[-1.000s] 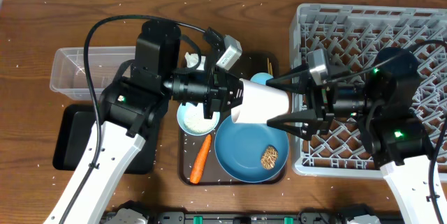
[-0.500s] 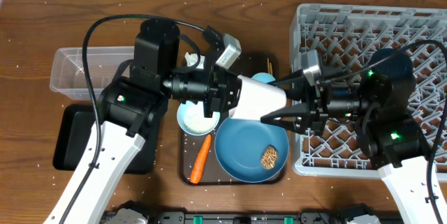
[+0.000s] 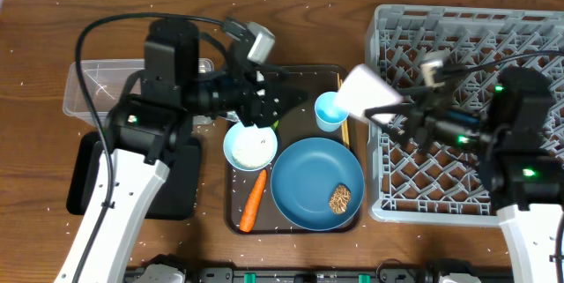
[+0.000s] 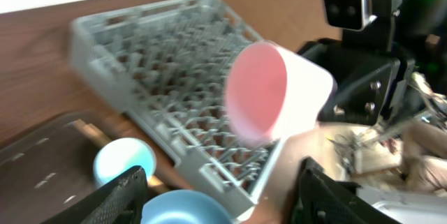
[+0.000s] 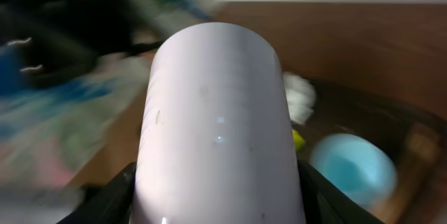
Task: Sort waste into correct bins and load items into the dishwasher rack
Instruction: 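Carry the pink cup with the right gripper into the dish rack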
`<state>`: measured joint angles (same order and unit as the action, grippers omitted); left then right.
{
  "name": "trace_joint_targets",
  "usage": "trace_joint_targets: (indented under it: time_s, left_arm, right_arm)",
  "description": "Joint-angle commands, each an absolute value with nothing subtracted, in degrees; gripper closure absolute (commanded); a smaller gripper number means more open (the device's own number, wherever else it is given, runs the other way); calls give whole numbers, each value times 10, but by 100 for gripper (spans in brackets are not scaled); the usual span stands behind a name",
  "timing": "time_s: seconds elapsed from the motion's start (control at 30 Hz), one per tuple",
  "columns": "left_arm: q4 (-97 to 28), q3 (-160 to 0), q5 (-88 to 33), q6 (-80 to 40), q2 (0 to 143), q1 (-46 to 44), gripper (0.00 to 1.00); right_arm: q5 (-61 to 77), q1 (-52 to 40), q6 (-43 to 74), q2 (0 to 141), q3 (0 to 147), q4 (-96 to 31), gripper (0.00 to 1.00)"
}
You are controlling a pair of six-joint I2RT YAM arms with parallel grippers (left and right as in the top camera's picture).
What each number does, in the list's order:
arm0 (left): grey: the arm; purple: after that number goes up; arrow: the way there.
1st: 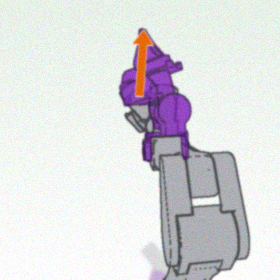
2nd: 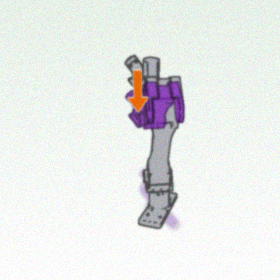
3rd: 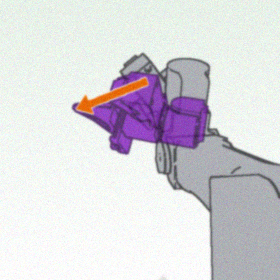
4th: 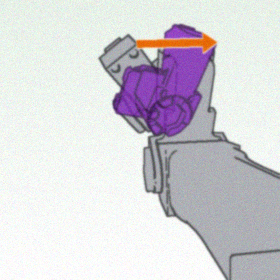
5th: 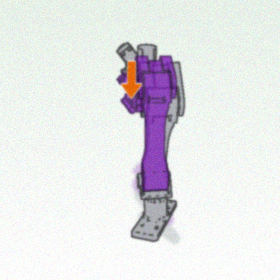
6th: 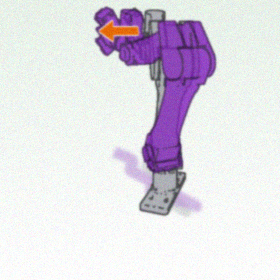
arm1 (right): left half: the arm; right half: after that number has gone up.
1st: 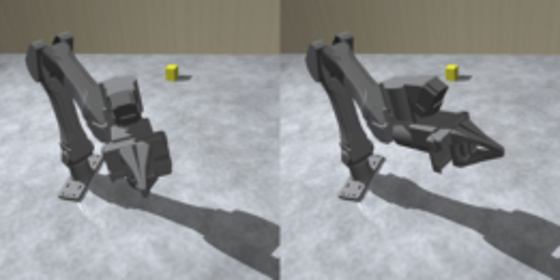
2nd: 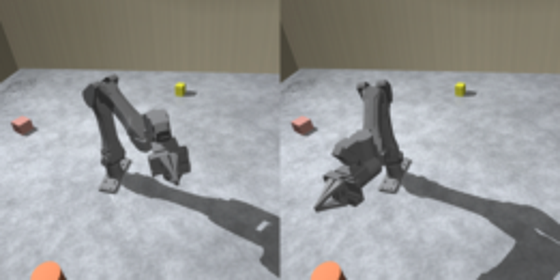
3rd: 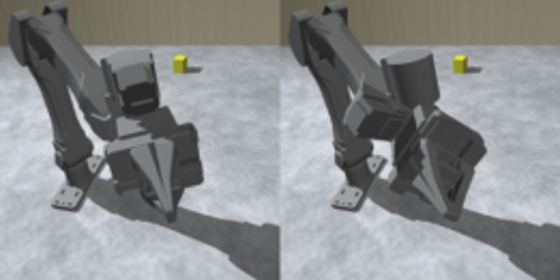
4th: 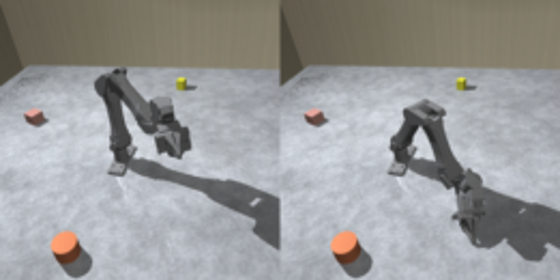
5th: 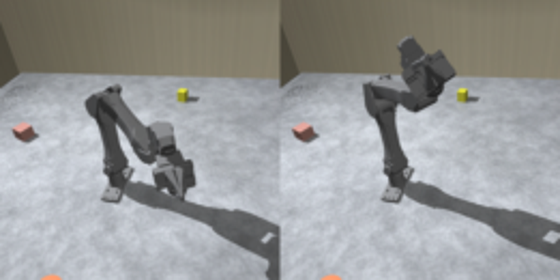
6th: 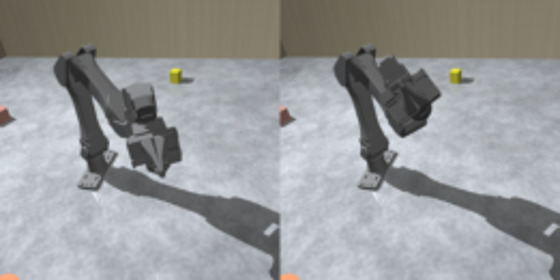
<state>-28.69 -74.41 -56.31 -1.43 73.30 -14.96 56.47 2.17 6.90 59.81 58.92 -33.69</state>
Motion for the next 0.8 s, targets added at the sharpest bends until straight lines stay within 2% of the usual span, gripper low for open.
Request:
trace_joint_targets:
  time_s: [0.0, 0.17, 0.43, 0.77]
  left_arm:
    - [-300, -748, -532, -9, 730, -131, 29]
    - [-315, -748, -532, -9, 730, -126, 29]
    - [-316, -748, -532, -9, 730, -126, 29]
    - [-329, -748, -532, -9, 730, -126, 29]
  right_arm:
    - [436, 89, 69, 582, 595, -384, 72]
    - [295, 188, 113, 562, 596, -453, 76]
    - [81, 322, 180, 553, 596, -499, 72]
    - [32, 437, 307, 593, 596, -500, 70]
